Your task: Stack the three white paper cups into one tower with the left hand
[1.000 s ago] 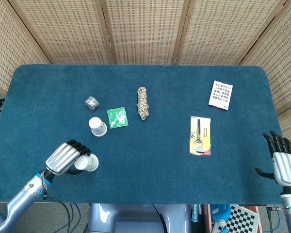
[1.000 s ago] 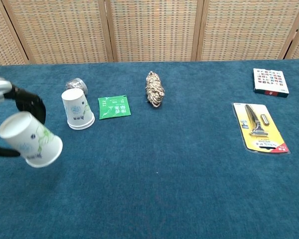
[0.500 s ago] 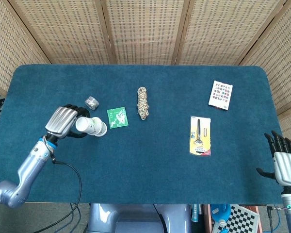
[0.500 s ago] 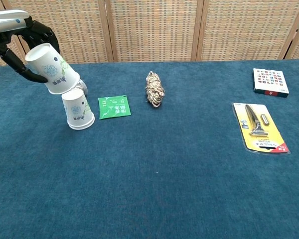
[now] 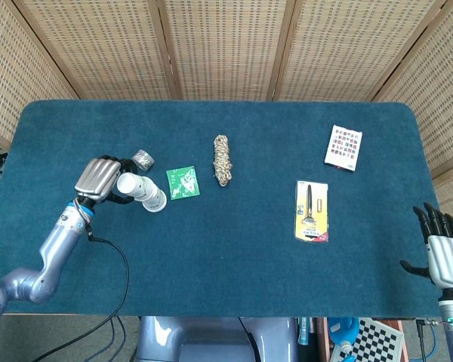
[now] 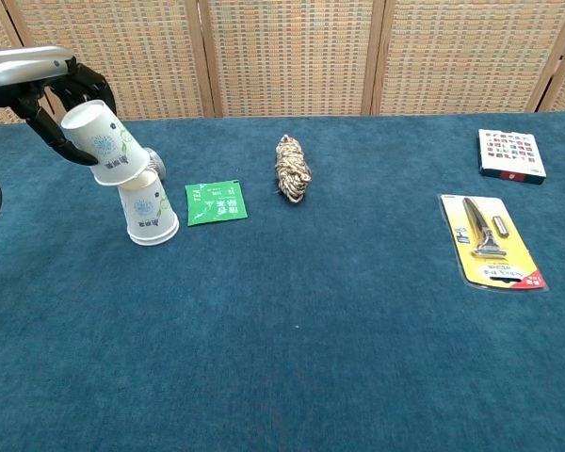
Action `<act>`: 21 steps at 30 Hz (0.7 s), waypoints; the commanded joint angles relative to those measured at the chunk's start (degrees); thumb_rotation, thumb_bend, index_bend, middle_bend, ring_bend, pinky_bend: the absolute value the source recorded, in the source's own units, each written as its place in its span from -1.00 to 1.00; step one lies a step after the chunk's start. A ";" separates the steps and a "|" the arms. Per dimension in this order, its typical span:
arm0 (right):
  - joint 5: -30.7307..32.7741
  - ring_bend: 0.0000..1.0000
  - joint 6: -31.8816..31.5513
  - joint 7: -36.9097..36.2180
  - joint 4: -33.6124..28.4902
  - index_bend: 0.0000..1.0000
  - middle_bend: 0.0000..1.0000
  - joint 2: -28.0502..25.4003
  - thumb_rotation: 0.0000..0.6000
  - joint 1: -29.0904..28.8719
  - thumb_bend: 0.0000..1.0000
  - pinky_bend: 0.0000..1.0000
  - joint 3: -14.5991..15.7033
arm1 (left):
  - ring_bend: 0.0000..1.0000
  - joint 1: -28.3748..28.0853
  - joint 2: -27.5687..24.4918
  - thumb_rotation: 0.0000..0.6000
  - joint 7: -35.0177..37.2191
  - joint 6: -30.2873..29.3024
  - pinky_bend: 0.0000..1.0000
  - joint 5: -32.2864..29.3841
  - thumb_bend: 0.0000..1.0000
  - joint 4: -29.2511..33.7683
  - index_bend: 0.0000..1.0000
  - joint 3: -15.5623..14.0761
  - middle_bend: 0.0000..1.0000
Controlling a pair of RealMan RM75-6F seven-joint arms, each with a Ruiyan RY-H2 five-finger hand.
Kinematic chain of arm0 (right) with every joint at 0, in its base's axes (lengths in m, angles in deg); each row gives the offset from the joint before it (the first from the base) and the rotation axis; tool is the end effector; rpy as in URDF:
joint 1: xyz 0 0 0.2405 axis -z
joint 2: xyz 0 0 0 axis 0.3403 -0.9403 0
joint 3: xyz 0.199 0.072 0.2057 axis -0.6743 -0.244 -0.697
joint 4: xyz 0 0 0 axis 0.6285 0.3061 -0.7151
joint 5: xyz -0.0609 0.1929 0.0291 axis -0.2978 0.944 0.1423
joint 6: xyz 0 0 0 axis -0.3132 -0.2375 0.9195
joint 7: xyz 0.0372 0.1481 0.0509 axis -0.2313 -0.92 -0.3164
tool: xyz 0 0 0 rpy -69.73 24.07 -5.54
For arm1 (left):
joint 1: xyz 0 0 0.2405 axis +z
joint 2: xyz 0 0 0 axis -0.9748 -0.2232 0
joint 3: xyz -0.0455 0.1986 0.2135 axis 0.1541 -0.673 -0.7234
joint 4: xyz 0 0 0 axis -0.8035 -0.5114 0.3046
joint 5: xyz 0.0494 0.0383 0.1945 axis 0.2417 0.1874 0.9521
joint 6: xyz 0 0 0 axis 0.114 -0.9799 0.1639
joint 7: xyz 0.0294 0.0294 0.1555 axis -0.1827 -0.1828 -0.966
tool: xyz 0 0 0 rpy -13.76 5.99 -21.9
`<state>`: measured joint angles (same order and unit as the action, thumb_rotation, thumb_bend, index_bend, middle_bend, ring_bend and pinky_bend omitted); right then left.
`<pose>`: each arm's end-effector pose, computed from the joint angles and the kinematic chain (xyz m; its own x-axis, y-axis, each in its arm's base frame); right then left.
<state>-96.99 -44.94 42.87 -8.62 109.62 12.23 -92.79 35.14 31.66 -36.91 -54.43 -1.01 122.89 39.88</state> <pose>-0.3664 -0.2309 0.1889 0.4273 -0.0488 0.9028 -0.8932 0.1315 0.4299 -0.2090 0.4265 0.0838 0.4131 0.2033 0.8877 0.8985 -0.2496 -0.3610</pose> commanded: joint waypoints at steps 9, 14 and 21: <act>0.28 -1.00 0.18 0.09 0.13 -1.00 -1.00 0.03 1.00 -0.06 -1.00 -1.00 -0.05 | -0.23 -1.26 2.29 1.00 2.08 1.73 -0.43 -0.53 -0.71 -2.88 -0.13 -0.41 -0.10; 0.36 -1.00 0.31 0.07 0.27 -1.00 -1.00 0.08 1.00 -0.06 -1.00 -1.00 0.00 | -0.30 -1.32 2.87 1.00 3.34 1.33 -0.44 0.47 -0.71 -3.58 -0.13 -0.52 -0.15; 0.46 -1.00 0.41 0.08 0.36 -1.00 -1.00 0.13 1.00 -0.11 -1.00 -1.00 -0.02 | -0.99 -1.96 1.96 1.00 4.29 4.38 -0.86 -1.36 -0.71 -2.60 -0.90 -0.77 -0.98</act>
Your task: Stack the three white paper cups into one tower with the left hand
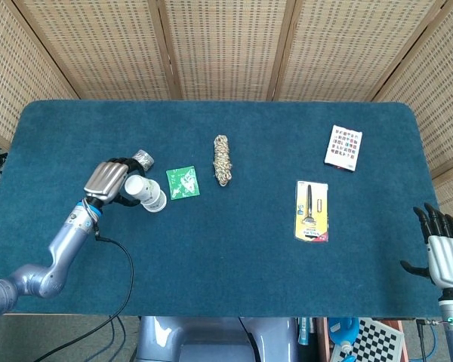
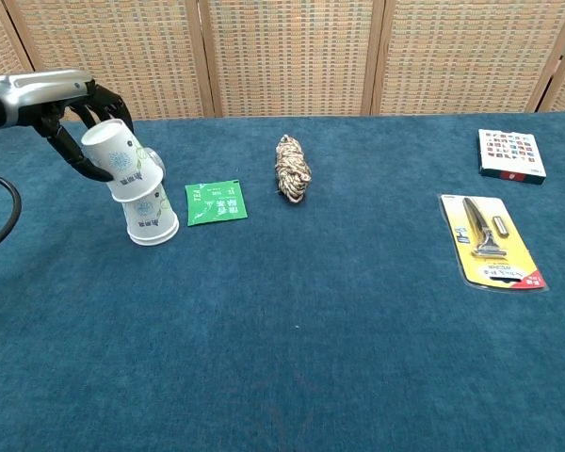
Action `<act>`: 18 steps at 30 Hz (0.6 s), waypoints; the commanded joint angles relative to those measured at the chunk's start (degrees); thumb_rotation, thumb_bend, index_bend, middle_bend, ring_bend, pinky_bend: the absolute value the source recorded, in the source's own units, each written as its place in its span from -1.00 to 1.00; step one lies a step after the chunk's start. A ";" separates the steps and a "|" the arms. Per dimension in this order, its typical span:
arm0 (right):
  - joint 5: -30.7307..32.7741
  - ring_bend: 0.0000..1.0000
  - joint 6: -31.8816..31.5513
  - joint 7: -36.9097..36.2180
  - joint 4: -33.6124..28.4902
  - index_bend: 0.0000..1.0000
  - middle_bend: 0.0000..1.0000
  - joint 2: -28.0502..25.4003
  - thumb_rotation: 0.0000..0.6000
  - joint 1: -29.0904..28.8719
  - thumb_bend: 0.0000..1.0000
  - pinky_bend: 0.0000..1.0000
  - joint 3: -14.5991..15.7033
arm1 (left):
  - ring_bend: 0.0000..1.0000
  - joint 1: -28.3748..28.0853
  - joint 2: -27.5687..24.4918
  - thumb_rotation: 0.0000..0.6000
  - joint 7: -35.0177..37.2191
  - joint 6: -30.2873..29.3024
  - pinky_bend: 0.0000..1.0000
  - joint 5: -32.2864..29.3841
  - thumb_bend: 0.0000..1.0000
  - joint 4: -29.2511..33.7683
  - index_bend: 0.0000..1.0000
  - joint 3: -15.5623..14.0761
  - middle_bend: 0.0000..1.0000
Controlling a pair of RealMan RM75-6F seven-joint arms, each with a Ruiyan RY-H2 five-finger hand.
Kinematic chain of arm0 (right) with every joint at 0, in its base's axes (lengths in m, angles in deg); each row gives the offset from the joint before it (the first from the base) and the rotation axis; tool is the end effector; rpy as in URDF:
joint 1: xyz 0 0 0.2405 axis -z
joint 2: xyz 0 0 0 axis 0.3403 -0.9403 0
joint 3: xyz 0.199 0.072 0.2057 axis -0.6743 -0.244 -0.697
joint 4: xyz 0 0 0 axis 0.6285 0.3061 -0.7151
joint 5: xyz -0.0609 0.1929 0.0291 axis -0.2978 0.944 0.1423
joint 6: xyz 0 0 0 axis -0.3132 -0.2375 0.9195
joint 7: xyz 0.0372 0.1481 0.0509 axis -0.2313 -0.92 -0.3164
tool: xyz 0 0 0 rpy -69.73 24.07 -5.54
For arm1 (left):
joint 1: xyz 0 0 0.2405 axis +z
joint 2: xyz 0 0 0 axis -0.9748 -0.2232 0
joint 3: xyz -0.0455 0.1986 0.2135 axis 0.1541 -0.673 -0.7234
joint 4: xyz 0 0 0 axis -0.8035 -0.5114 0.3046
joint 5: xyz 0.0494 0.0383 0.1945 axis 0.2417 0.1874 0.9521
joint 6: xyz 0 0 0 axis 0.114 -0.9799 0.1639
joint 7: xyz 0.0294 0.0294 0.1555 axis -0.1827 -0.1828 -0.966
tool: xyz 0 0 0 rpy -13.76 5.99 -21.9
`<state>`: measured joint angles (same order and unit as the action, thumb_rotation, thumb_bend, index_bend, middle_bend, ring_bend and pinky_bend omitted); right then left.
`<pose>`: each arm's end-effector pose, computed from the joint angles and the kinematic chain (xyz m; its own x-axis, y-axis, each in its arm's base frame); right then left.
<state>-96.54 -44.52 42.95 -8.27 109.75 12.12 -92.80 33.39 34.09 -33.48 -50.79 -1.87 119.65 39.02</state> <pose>-0.3686 -0.2316 0.1882 0.4293 -0.0549 0.9015 -0.8909 0.1379 0.4327 -0.2102 0.4325 0.0626 0.3774 0.2753 0.8842 0.9170 -0.2441 -0.3154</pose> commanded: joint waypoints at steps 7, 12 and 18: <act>0.08 -1.00 0.19 0.00 0.07 -1.00 -1.00 0.03 1.00 -0.03 -1.00 -1.00 0.07 | -1.00 2.99 -1.88 1.00 11.54 -6.91 -1.00 8.99 -0.72 2.56 -1.00 1.38 -1.00; -0.06 -1.00 0.08 0.39 0.00 -1.00 -1.00 0.17 1.00 -0.10 -1.00 -1.00 0.09 | -1.00 7.98 -5.99 1.00 12.76 -15.03 -1.00 14.62 -0.72 5.39 -1.00 -0.83 -1.00; -1.13 -1.00 -0.98 0.96 -0.62 -1.00 -1.00 0.35 1.00 0.12 -1.00 -1.00 0.34 | -1.00 18.86 -8.67 1.00 5.79 -29.66 -1.00 15.31 -0.72 7.47 -1.00 -4.86 -1.00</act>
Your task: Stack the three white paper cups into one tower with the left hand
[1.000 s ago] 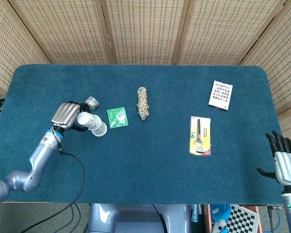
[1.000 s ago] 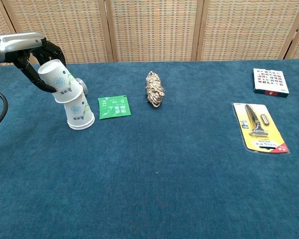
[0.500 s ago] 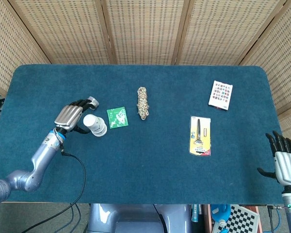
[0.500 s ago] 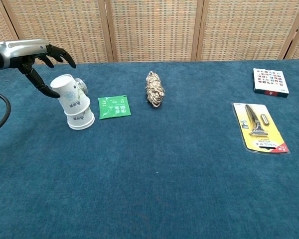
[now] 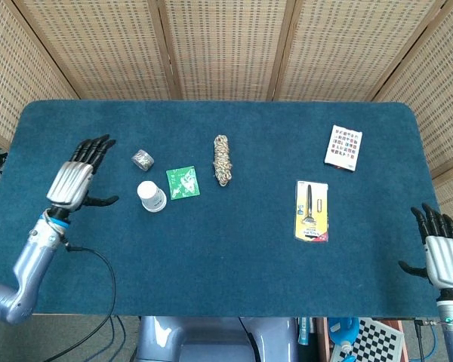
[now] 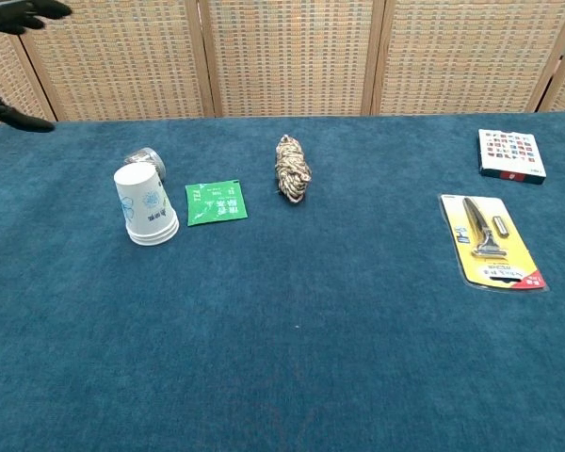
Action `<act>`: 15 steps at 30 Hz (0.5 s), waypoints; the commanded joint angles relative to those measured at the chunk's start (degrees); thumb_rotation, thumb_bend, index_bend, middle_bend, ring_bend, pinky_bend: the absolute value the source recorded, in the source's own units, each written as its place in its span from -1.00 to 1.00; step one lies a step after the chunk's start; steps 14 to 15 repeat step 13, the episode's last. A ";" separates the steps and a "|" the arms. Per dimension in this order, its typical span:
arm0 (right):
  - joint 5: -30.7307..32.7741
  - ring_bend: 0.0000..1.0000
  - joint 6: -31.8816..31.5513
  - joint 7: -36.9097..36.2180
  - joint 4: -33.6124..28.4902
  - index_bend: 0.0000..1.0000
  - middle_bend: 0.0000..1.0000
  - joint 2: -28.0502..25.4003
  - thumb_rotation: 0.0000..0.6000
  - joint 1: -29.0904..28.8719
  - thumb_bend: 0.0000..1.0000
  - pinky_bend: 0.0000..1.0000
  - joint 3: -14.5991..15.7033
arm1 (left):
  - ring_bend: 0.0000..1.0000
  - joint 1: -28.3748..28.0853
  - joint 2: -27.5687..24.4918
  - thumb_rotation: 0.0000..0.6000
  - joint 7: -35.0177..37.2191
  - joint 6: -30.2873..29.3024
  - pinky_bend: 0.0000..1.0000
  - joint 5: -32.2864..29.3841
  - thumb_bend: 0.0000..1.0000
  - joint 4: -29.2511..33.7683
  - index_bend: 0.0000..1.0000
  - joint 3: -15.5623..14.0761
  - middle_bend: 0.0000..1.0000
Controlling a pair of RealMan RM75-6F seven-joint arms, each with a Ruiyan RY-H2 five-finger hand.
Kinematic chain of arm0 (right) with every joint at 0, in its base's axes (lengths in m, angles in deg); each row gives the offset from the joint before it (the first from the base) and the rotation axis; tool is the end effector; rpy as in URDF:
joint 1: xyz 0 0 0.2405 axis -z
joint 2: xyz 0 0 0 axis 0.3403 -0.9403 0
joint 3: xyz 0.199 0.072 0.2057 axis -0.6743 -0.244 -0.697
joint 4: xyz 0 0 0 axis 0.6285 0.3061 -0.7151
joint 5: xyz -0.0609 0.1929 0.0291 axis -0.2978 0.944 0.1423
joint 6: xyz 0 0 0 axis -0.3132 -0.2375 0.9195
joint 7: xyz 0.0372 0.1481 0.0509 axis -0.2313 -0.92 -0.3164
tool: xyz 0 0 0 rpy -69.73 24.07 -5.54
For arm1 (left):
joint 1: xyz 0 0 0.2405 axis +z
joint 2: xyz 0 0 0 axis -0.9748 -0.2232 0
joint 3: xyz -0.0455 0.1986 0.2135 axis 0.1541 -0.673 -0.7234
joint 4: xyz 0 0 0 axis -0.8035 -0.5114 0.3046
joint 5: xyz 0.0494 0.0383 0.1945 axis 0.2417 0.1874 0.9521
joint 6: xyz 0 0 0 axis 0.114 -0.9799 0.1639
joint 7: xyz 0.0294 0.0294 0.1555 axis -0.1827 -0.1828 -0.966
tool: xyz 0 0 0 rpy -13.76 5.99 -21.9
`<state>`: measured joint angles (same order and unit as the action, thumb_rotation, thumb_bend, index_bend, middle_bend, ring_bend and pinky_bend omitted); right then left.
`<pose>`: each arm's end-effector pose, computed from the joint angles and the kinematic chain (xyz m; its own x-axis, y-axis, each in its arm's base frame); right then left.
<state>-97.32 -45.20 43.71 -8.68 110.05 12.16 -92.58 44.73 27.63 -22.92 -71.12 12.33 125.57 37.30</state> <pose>-0.3648 -0.2307 0.1855 0.4350 -0.0501 0.8991 -0.8906 0.1237 0.4377 -0.2391 0.3786 0.1346 0.2650 0.0247 0.9639 0.9320 -0.2628 -0.2495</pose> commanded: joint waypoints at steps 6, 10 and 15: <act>-1.68 -1.00 -1.65 1.24 -1.44 -1.00 -1.00 0.09 1.00 0.40 -1.00 -1.00 0.46 | -1.00 16.86 -3.51 1.00 -5.26 -17.82 -1.00 1.16 -0.72 0.23 -1.00 -7.33 -1.00; -1.96 -1.00 -1.94 1.90 -2.12 -1.00 -1.00 0.11 1.00 0.34 -1.00 -1.00 0.42 | -1.00 20.32 -5.68 1.00 -3.08 -17.18 -1.00 0.11 -0.72 2.79 -1.00 -9.58 -1.00; -1.89 -1.00 -1.98 2.27 -2.12 -1.00 -1.00 0.19 1.00 0.29 -1.00 -1.00 0.37 | -1.00 21.46 -6.20 1.00 -2.62 -17.49 -1.00 0.42 -0.72 3.20 -1.00 -9.92 -1.00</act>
